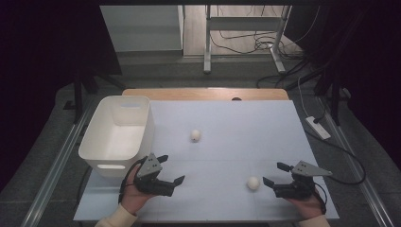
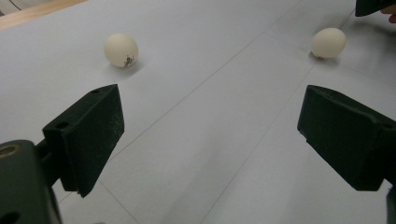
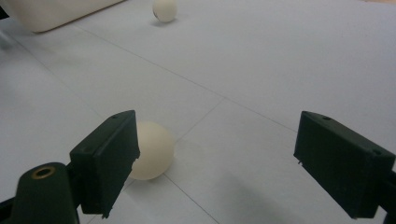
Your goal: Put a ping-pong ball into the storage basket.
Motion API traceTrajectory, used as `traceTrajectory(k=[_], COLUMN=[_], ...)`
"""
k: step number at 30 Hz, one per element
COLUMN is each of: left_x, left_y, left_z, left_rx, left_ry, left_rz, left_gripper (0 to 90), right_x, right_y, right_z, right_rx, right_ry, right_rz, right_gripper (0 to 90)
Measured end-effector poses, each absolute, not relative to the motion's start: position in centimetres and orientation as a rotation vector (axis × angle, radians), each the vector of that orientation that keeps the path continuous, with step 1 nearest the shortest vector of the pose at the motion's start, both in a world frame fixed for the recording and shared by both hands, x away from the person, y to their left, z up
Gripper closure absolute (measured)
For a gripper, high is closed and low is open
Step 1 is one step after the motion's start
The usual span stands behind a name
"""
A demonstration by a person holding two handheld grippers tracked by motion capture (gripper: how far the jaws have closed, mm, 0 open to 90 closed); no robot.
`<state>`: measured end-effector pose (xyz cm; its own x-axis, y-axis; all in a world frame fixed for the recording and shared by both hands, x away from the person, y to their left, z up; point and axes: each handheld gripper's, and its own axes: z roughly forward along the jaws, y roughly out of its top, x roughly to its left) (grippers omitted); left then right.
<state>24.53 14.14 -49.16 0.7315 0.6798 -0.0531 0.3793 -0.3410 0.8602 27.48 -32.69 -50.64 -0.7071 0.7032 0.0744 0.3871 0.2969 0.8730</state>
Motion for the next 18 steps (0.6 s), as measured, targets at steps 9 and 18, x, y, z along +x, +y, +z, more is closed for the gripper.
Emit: traceTrajectory(k=[9, 18], left_x=[25.1, 25.9], left_y=[13.3, 12.7], left_z=[-48.7, -48.3], left_rx=[1.988, 1.996], left_ry=[0.8, 0.815], left_rz=[0.397, 0.39], left_gripper=[8.0, 8.0], right_x=[27.5, 27.5], right_y=[-32.7, -32.7], right_z=[-50.6, -50.7], right_rx=[0.985, 0.984], right_ry=[2.248, 2.25], right_rz=[1.374, 1.372], right_gripper=[14.0, 14.0])
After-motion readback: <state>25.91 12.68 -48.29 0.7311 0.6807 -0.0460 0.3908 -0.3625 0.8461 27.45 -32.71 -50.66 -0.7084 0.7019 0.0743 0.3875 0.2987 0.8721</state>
